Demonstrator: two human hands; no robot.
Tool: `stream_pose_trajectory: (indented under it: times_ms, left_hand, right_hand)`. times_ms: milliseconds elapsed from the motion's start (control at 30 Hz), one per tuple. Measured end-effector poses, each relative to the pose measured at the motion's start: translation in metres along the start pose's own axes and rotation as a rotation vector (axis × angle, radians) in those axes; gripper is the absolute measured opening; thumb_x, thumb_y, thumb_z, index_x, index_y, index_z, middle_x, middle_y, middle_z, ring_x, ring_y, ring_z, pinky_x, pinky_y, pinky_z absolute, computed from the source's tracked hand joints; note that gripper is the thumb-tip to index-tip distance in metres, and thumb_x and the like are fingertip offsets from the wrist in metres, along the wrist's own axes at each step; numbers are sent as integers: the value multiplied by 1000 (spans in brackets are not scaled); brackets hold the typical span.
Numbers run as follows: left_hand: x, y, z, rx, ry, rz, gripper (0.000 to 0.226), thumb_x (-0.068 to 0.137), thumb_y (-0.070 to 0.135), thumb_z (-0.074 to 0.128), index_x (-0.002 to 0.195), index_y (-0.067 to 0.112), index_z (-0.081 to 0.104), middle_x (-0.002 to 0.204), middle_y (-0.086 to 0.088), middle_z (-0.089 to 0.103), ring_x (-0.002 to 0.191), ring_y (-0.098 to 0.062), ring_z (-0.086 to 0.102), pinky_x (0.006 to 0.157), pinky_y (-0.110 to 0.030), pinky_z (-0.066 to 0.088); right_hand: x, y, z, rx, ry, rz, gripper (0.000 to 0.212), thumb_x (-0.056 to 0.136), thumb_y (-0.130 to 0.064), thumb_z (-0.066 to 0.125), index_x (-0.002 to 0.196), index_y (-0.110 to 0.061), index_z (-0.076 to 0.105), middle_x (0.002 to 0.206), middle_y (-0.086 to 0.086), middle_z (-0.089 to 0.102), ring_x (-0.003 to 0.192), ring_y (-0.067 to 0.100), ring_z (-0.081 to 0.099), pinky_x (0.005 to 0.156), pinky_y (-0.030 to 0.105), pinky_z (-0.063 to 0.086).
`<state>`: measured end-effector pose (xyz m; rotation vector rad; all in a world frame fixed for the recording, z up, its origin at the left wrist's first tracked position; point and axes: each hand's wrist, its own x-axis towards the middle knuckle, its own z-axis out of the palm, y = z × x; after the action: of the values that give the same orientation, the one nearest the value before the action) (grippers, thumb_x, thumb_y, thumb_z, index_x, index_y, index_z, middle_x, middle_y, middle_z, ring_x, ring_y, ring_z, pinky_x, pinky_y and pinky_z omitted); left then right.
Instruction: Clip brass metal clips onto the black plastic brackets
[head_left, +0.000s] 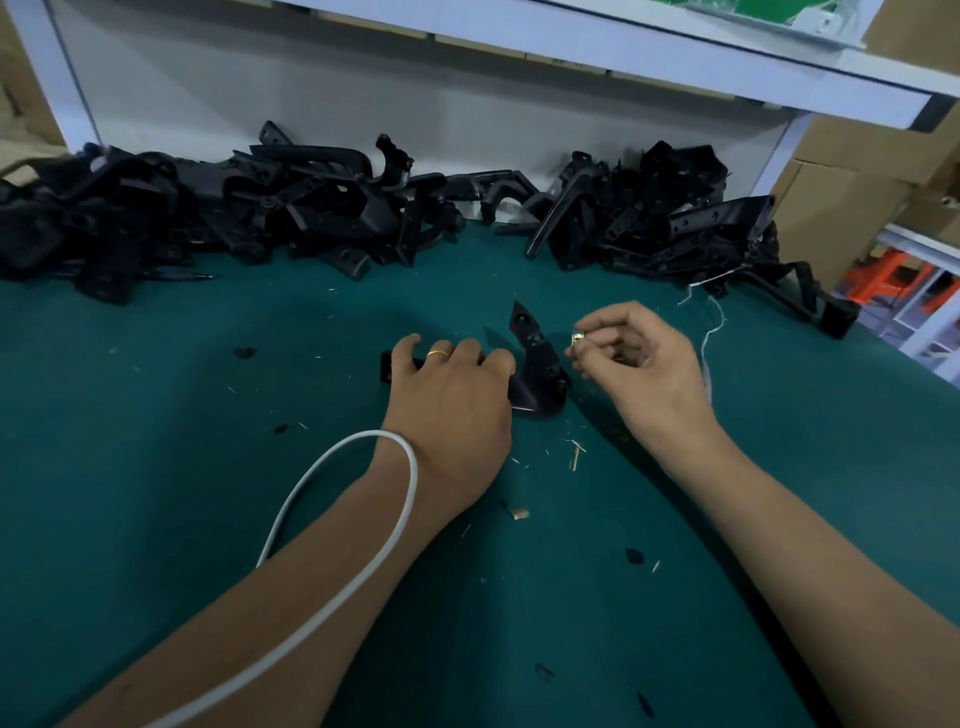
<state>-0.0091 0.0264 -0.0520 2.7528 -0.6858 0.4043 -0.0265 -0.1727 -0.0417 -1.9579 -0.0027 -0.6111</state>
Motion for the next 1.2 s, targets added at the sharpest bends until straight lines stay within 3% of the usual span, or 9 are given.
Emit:
stream_pose_trajectory:
  times_ms: [167, 400, 567, 800, 1200]
  left_hand:
    - [-1, 2, 0, 11, 12, 6, 28, 103, 30, 35, 120, 29, 56, 115, 2, 60, 123, -27, 53, 121, -56, 16]
    - [-1, 1, 2, -14, 23, 32, 28, 103, 28, 38, 122, 31, 58, 115, 3, 61, 123, -28, 53, 120, -58, 16]
    - [-1, 0, 3, -17, 34, 34, 27, 102, 28, 40, 122, 31, 58, 114, 2, 62, 123, -29, 54, 120, -59, 16]
    - [-1, 0, 4, -11, 46, 44, 26, 101, 27, 42, 121, 31, 58, 114, 2, 62, 123, -30, 53, 119, -59, 18]
    - [-1, 1, 2, -23, 47, 58, 28, 101, 26, 41, 123, 31, 57, 114, 1, 61, 122, -30, 52, 120, -58, 16]
  right_hand:
    - [-2, -1, 2, -93, 12, -65, 22, 91, -9, 72, 97, -29, 76, 91, -4, 73, 84, 9, 65, 80, 19, 53]
    - [-3, -6, 3, -176, -27, -145, 20, 96, -8, 70, 105, -24, 78, 104, 0, 71, 95, 12, 66, 89, 21, 51]
    - [-5, -8, 5, -215, -39, -165, 20, 96, -8, 70, 107, -23, 78, 103, -2, 69, 96, 9, 65, 89, 15, 48]
    - [-5, -9, 7, -281, 8, -209, 15, 96, -10, 72, 105, -20, 78, 102, -6, 69, 96, 7, 66, 89, 17, 49]
    - [-3, -4, 9, -208, 21, -190, 15, 96, -13, 72, 104, -25, 76, 103, -6, 73, 96, 15, 70, 92, 39, 57]
